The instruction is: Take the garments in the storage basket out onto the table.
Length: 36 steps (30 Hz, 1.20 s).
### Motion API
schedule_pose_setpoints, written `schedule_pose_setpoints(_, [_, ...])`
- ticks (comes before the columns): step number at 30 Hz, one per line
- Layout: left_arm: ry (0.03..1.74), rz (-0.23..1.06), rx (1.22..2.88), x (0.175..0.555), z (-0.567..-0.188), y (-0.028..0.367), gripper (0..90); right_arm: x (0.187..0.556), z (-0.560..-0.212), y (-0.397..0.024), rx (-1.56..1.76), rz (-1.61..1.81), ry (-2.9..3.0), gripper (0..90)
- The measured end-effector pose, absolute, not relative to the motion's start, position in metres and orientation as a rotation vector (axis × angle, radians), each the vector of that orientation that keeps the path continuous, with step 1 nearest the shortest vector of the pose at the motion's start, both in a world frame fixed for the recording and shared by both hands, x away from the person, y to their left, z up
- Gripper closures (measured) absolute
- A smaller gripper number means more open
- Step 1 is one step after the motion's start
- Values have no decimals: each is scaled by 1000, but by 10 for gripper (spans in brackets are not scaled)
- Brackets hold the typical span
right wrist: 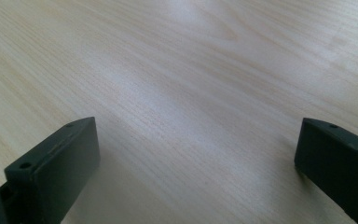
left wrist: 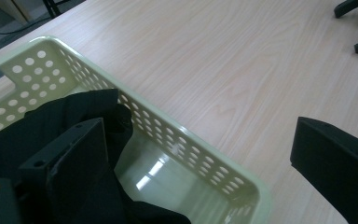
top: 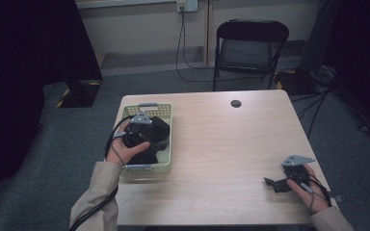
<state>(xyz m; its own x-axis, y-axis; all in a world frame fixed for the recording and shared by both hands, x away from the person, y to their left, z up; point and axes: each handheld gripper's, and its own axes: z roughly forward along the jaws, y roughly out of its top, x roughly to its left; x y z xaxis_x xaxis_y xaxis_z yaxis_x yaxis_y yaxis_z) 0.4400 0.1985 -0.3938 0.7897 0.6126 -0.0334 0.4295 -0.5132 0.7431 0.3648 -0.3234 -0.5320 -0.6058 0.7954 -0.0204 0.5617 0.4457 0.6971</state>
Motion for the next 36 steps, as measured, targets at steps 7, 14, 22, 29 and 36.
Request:
schedule_pose_setpoints(7, [782,313,2191,448,-396,200,32,365,-532,-323,1155,943,2356,0])
schedule_pose_setpoints(14, [808,335,2191,454,-400,206,31,365,-532,-323,1155,943,2356,0])
schedule_pose_setpoints(22, [839,355,2195,461,-402,213,26,365,-532,-323,1155,943,2357,0])
schedule_pose_setpoints(29, [862,364,2192,466,-407,218,26,365,-532,-323,1155,943,2356,0])
schedule_pose_setpoints(36, [882,372,2208,471,-413,219,26,365,-532,-323,1155,943,2357,0])
